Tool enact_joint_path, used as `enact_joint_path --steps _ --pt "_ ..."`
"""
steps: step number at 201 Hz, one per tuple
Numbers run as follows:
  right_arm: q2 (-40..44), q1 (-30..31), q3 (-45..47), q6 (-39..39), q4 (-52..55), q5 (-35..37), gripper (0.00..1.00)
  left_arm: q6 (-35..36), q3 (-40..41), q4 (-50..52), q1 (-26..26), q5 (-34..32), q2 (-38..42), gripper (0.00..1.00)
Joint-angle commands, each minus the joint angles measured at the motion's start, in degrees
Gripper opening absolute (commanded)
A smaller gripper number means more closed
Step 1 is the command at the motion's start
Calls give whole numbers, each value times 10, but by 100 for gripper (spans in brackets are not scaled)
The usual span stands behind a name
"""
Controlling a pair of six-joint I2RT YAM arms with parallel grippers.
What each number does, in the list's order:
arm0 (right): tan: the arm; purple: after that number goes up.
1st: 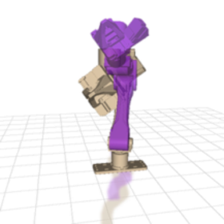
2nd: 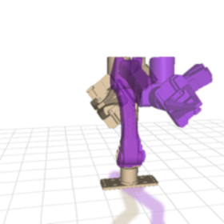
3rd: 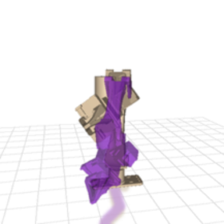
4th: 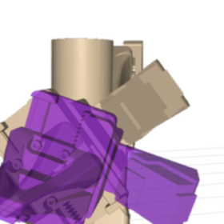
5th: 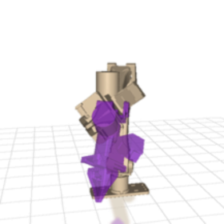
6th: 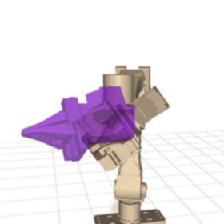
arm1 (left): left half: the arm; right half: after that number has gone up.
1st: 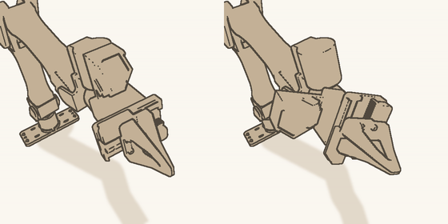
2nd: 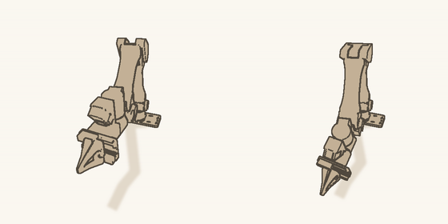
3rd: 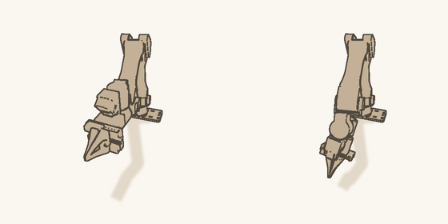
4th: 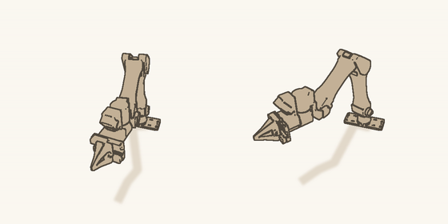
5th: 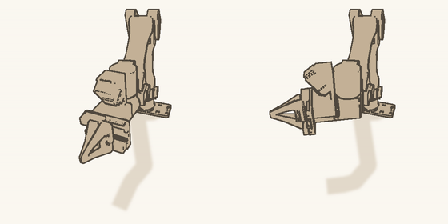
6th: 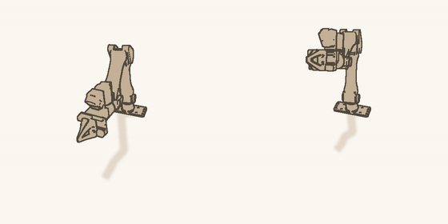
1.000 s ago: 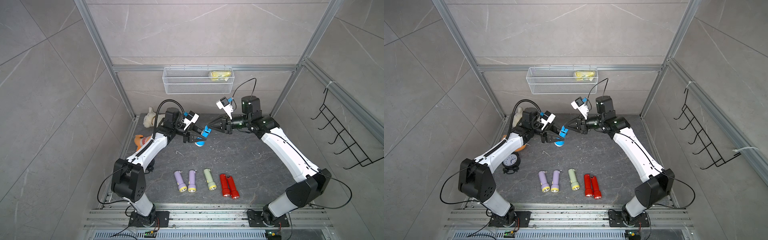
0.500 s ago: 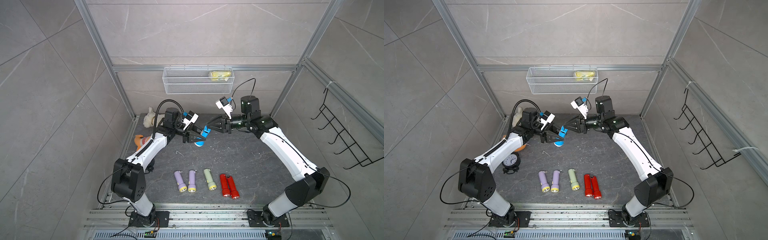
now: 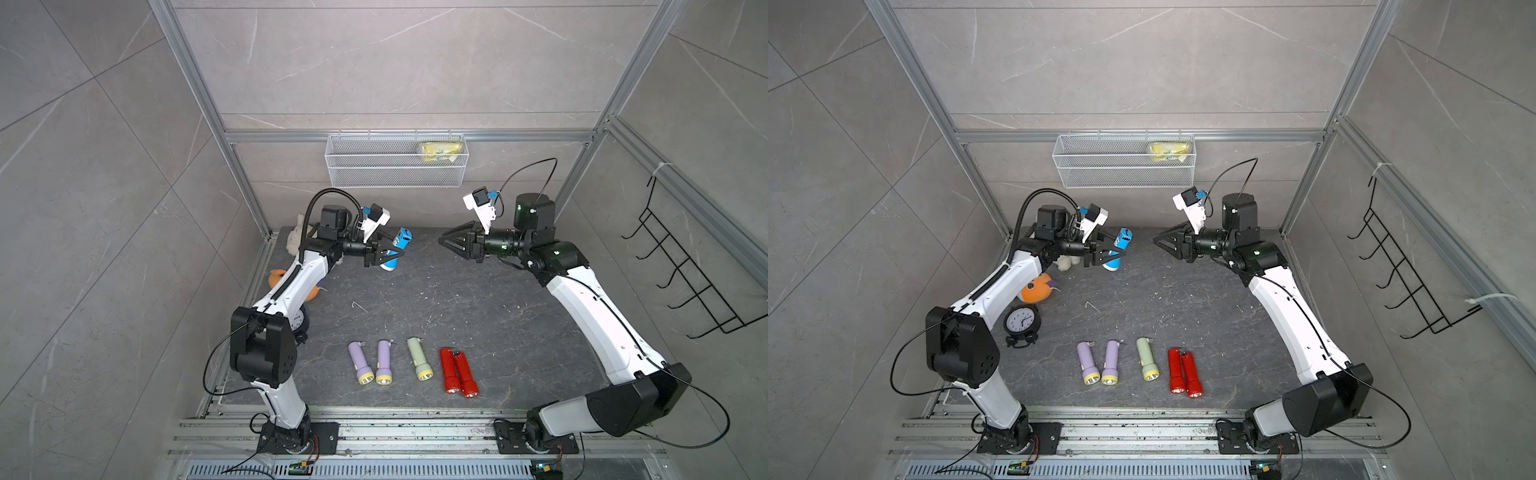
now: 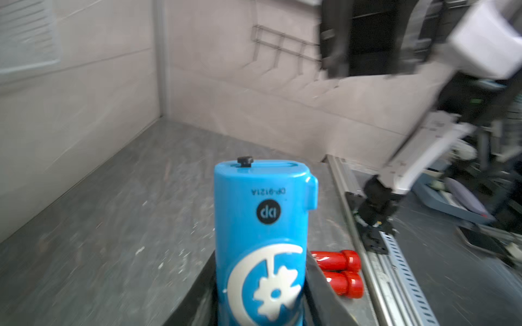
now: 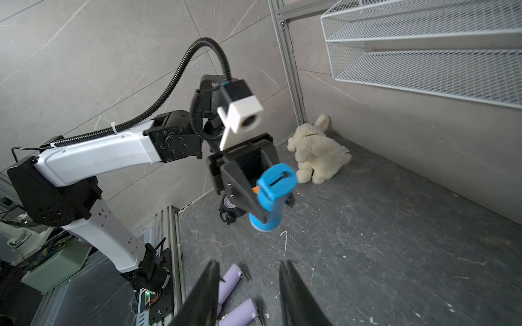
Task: Close the plug at the bottom of the flashlight
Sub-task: Close the plug of the flashlight, then place the flashlight at the center of the board.
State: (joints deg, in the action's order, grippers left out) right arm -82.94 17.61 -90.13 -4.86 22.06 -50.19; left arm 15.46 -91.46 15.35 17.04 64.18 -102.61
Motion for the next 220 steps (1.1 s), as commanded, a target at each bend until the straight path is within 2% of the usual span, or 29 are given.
enact_joint_path --steps 1,47,88,108,132,144,209,211,212,213,215,216,218,220 --pt "9 2 25 -33 -42 28 38 -58 -42 80 2 -164 -44 0" --pt "17 3 66 -60 -74 23 38 -166 -102 171 7 -274 -125 0" --pt "16 2 91 -96 -121 7 38 -242 -49 182 16 -370 -167 0" --pt "15 2 101 -108 -137 -9 38 -272 -14 167 19 -411 -164 0" --pt "18 2 114 -121 -157 -17 38 -352 42 124 19 -510 -151 0" --pt "20 2 122 -125 -167 -19 38 -379 43 132 19 -553 -161 0" --pt "23 2 135 -128 -176 -22 38 -416 40 139 21 -638 -191 0" --pt "23 1 134 -128 -175 -22 38 -417 39 140 21 -639 -191 5" --pt "23 1 135 -128 -175 -22 38 -417 40 140 20 -640 -192 12" --pt "23 2 135 -128 -176 -21 38 -416 39 139 20 -640 -191 25" --pt "22 2 134 -128 -176 -21 38 -415 40 140 20 -640 -191 73" --pt "22 2 134 -128 -176 -21 38 -414 40 141 20 -641 -191 86" --pt "21 1 135 -128 -176 -20 38 -414 39 142 20 -641 -192 96" --pt "20 2 135 -128 -175 -20 38 -413 38 143 20 -643 -192 99"
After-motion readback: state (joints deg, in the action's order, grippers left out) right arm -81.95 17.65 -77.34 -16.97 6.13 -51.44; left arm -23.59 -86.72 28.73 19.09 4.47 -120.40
